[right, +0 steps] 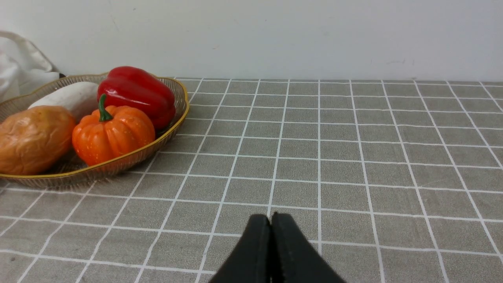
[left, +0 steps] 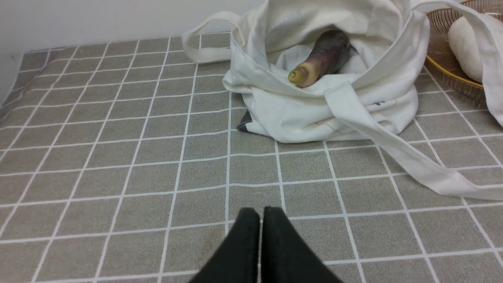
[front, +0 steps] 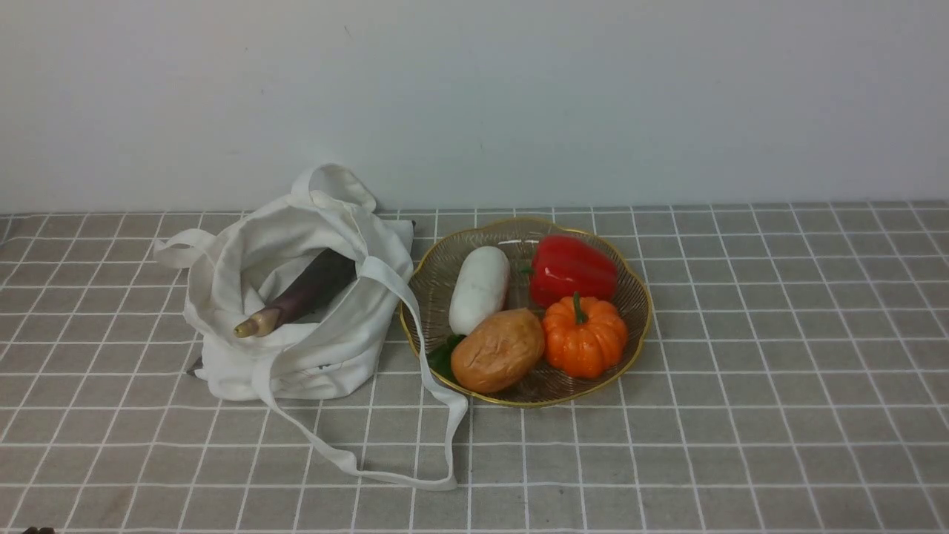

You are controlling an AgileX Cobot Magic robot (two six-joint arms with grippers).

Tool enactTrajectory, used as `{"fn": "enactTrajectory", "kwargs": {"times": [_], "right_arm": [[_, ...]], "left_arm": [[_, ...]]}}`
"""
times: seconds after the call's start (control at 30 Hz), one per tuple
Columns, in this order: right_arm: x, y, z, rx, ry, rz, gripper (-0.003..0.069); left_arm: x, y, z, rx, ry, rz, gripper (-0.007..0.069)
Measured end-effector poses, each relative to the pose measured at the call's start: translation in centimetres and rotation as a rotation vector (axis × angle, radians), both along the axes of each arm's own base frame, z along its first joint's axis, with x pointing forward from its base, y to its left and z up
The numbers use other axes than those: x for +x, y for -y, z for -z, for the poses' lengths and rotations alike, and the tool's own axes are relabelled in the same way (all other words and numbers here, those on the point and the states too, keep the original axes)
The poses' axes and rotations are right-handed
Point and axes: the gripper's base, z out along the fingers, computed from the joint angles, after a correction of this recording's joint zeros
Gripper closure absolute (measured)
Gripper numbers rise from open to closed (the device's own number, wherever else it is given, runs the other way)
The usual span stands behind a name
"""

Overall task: Take vegetables from bag on grey coffee tablecloth place on plate.
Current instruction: 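Reach into the bag and grasp a vegetable inside it with the left gripper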

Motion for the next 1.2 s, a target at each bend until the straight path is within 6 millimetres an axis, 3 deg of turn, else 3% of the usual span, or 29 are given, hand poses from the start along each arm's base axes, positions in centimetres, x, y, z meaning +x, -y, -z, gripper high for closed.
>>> {"fn": "enactTrajectory", "kwargs": {"times": [0.47,0.57,0.67,0.7,0.73,0.8,0.93,1.1,1.2], "right_arm": [[0.0,0.0,0.0,0.0,0.0,0.0,0.0674],[0.0,0.0,0.0,0.0,0.0,0.0,0.0674],[0.0,0.0,0.0,0.0,0.0,0.0,0.0674],[0.0,0.0,0.0,0.0,0.0,0.0,0.0674],[0.0,0.0,0.0,0.0,0.0,0.0,0.0674],[0.0,0.0,0.0,0.0,0.0,0.0,0.0674],[0.0,0.0,0.0,0.0,0.0,0.0,0.0674],[0.0,0.0,0.0,0.0,0.0,0.0,0.0674],[0.0,0.0,0.0,0.0,0.0,0.0,0.0674]], "left_arm": [[0.0,0.0,0.0,-0.02,-0.001,-0.001,0.0629],[0.0,0.6,0.0,-0.244,-0.015,-0.014,0.0629],[-0.1,1.5,-0.2,-0.684,-0.067,-0.041,0.0629],[-0.1,1.5,-0.2,-0.684,-0.067,-0.041,0.0629],[-0.2,2.2,-0.4,-0.955,-0.11,-0.051,0.0629],[-0.3,2.7,-0.9,-1.233,-0.152,-0.058,0.0629],[-0.3,3.1,-1.4,-1.423,-0.171,-0.048,0.0629],[-0.3,3.1,-1.9,-1.474,-0.146,-0.033,0.0629],[-1.0,3.6,-5.2,-1.336,-0.101,0.119,0.0629]]}}
